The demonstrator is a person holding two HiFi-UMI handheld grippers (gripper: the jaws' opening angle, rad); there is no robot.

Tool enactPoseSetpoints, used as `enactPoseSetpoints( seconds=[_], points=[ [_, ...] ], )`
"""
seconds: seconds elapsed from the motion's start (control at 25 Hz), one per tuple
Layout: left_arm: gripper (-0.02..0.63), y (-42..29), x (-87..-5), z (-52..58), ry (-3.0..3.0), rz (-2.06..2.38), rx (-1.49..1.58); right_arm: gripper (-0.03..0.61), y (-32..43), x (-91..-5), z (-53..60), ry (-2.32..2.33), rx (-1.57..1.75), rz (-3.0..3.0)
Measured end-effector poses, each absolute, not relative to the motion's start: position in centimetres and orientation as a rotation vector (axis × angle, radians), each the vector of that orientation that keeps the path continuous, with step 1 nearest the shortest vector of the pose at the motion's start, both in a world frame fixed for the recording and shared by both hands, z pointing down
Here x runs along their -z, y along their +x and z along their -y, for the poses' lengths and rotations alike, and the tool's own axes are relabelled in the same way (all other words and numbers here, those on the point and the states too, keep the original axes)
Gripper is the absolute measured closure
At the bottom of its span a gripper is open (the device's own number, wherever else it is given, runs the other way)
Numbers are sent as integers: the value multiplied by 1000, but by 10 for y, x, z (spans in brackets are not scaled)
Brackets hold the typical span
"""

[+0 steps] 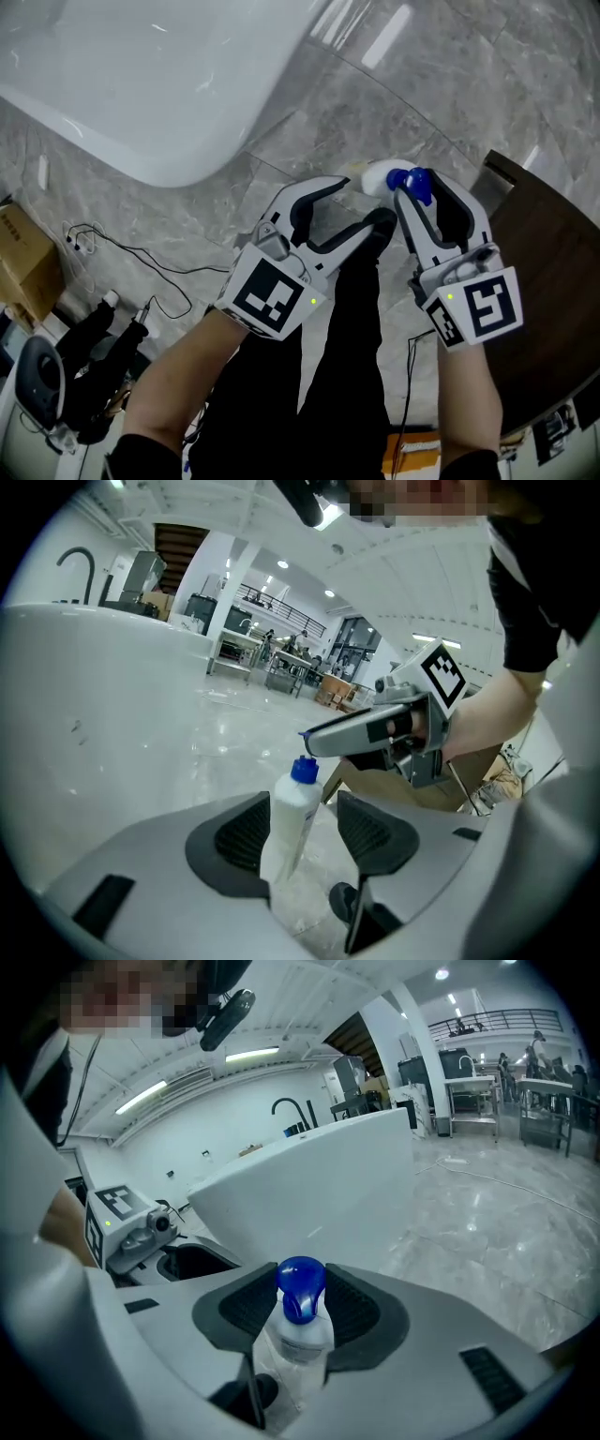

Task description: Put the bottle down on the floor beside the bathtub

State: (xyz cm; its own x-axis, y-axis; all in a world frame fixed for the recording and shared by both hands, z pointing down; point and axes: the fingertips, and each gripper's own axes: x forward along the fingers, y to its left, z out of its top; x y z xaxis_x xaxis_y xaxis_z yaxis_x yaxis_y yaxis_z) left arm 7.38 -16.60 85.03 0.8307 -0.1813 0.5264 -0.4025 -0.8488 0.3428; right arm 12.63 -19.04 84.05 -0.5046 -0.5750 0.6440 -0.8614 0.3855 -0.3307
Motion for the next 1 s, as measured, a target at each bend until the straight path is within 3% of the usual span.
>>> enactPoseSetpoints(
  seconds=[0.2,1.0],
  points=[
    [440,59,-861,173,2547,498,-655,408,122,-881,192,1207,-922,2190],
    [515,2,-880,134,2430,565,-650,408,115,-1088,183,1129,-867,1848]
  ],
)
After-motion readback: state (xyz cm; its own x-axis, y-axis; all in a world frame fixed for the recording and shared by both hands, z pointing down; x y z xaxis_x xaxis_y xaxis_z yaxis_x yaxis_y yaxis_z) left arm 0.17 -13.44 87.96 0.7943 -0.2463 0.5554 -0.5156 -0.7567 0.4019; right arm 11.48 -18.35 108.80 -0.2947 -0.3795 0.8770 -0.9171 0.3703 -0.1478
